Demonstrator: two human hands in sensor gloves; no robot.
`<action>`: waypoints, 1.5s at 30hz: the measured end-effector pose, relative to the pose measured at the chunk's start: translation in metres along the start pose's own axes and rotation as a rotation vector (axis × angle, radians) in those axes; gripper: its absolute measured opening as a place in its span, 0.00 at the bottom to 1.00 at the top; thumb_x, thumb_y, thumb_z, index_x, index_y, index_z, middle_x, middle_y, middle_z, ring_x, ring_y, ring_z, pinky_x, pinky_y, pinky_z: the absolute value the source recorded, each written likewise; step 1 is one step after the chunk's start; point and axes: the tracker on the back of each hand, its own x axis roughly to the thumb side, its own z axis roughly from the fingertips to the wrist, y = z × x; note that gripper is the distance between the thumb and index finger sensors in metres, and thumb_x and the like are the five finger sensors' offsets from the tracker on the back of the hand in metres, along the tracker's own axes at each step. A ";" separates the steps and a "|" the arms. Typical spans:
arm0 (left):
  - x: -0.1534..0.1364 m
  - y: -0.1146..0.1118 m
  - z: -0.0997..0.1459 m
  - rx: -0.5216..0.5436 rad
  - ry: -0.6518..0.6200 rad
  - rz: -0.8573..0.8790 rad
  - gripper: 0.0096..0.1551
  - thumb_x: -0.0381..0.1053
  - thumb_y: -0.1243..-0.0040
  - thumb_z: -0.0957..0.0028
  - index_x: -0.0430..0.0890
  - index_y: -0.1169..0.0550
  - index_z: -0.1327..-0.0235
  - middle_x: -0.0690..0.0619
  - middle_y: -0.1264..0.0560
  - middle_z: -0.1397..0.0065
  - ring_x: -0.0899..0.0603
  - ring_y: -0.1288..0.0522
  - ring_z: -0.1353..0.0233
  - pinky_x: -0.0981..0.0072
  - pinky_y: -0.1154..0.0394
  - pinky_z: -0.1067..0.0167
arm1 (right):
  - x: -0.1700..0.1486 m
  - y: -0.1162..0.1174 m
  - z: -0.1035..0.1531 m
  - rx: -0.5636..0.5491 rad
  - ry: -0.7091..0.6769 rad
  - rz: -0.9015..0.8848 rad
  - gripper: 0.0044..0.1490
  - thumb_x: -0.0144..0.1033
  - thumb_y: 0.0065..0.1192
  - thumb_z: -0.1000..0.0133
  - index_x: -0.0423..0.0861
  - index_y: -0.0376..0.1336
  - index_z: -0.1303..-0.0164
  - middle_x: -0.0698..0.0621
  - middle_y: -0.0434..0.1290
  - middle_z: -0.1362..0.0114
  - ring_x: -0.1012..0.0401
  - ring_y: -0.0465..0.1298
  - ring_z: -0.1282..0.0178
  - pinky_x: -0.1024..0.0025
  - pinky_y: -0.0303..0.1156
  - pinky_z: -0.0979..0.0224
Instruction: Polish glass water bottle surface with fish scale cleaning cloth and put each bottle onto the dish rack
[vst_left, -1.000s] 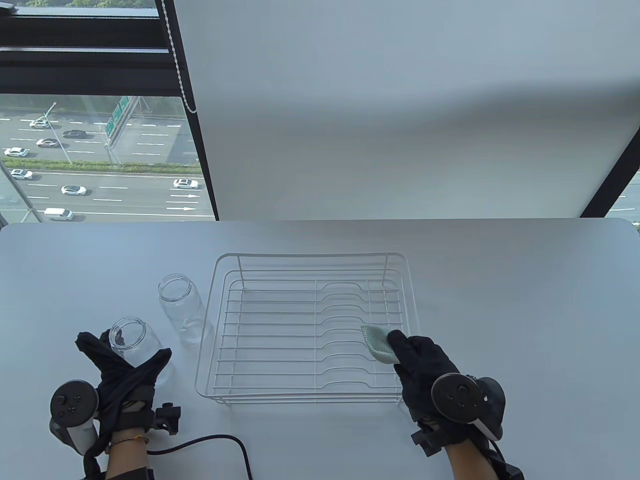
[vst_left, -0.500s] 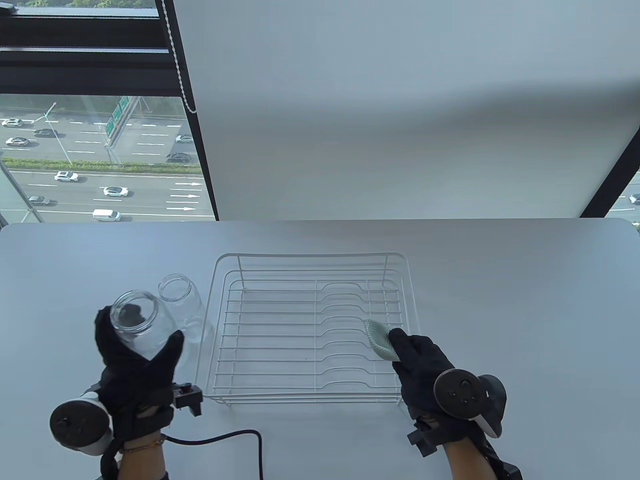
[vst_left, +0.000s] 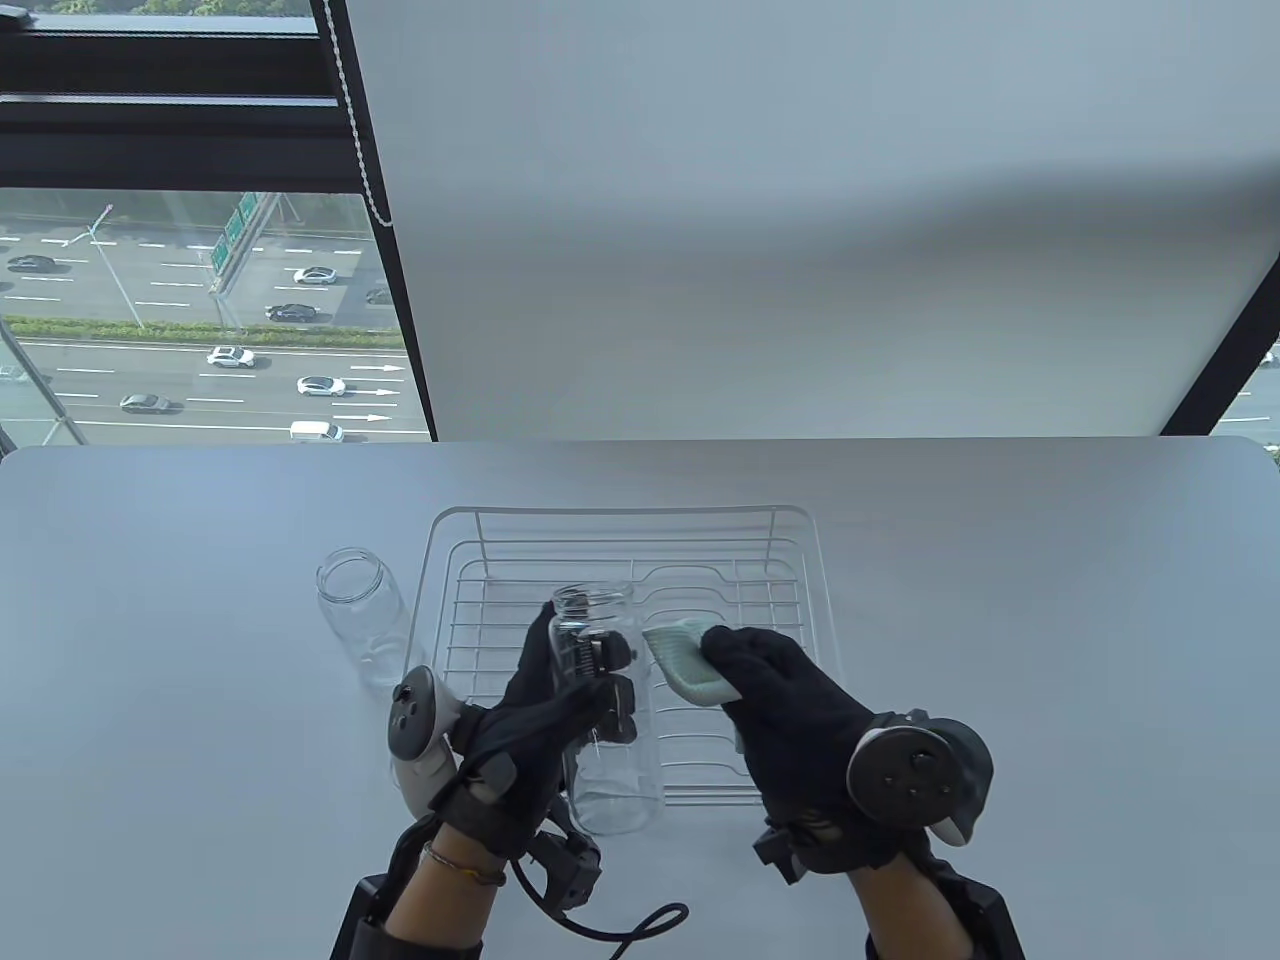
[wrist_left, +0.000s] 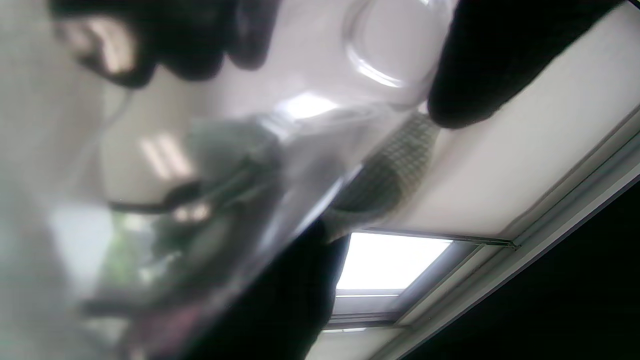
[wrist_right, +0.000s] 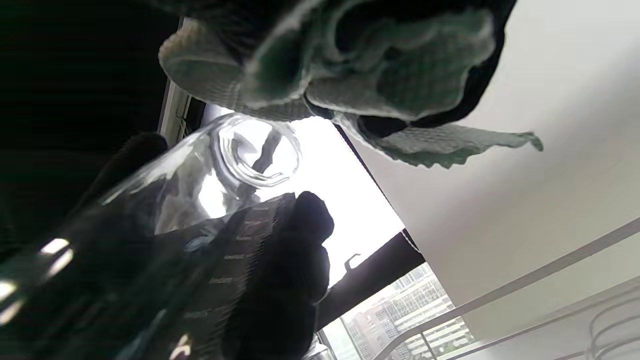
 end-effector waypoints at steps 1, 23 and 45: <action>-0.001 -0.003 -0.001 -0.013 0.000 -0.005 0.64 0.70 0.33 0.45 0.45 0.59 0.18 0.37 0.42 0.20 0.25 0.30 0.34 0.31 0.26 0.41 | 0.001 0.008 -0.003 0.052 -0.005 -0.075 0.32 0.43 0.58 0.39 0.64 0.57 0.22 0.47 0.66 0.20 0.49 0.79 0.35 0.56 0.81 0.39; -0.007 -0.002 0.010 -0.008 -0.066 0.112 0.60 0.70 0.43 0.39 0.50 0.66 0.20 0.33 0.49 0.20 0.25 0.28 0.35 0.35 0.27 0.41 | -0.001 0.030 0.005 0.650 -0.053 -0.373 0.34 0.44 0.62 0.40 0.79 0.54 0.28 0.42 0.77 0.43 0.54 0.84 0.58 0.60 0.82 0.56; 0.004 -0.014 0.013 -0.140 -0.018 0.046 0.61 0.60 0.40 0.41 0.51 0.70 0.23 0.32 0.60 0.20 0.19 0.38 0.29 0.26 0.34 0.36 | -0.005 0.016 0.007 0.318 -0.020 -0.281 0.34 0.45 0.59 0.40 0.77 0.52 0.26 0.43 0.77 0.45 0.55 0.83 0.58 0.62 0.82 0.55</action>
